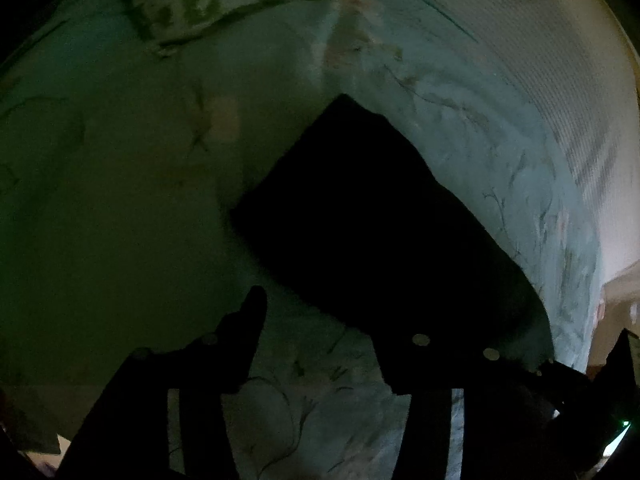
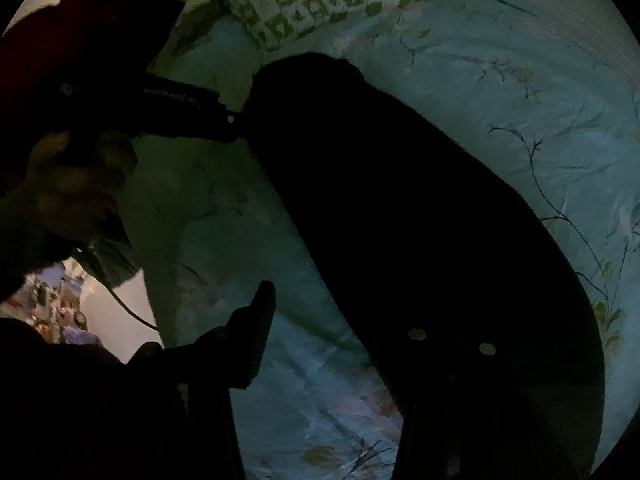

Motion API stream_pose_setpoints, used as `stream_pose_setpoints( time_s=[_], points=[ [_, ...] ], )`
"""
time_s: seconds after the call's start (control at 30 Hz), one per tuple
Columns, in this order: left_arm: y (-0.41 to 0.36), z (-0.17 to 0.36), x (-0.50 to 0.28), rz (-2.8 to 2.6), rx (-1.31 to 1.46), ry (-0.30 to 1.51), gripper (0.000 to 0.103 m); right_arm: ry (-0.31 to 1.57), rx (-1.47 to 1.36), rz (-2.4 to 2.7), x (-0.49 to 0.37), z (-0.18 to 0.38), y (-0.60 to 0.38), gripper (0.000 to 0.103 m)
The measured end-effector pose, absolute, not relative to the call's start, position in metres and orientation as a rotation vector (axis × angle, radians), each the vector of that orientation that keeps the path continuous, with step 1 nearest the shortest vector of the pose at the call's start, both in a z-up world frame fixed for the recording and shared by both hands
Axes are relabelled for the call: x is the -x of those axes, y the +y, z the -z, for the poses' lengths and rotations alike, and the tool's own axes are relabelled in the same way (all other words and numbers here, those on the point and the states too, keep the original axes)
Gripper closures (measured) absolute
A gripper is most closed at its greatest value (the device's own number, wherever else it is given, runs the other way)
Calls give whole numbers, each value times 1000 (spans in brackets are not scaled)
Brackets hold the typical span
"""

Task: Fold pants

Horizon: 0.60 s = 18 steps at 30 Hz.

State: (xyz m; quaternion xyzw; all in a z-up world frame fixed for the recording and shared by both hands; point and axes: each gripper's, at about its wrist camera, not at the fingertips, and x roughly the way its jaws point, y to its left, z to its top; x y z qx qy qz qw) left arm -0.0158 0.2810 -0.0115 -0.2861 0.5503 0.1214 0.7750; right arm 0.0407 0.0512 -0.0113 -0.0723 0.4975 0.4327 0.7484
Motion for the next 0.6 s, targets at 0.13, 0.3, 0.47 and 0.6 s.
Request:
stream_pose_setpoints(
  time_s=[0.13, 0.3, 0.47, 0.6],
  points=[
    [291, 13, 16, -276, 692, 1201, 39, 1068, 41, -914, -56, -2, 29, 57],
    [296, 19, 3, -283, 746, 1249, 32, 1049, -84, -775, -92, -9, -7, 57],
    [301, 24, -9, -325, 749, 1291, 29, 1062, -219, -644, -140, -4, -41, 57],
    [308, 32, -13, -349, 781, 1303, 29, 1115, -234, -606, -173, 11, -41, 57]
  ],
)
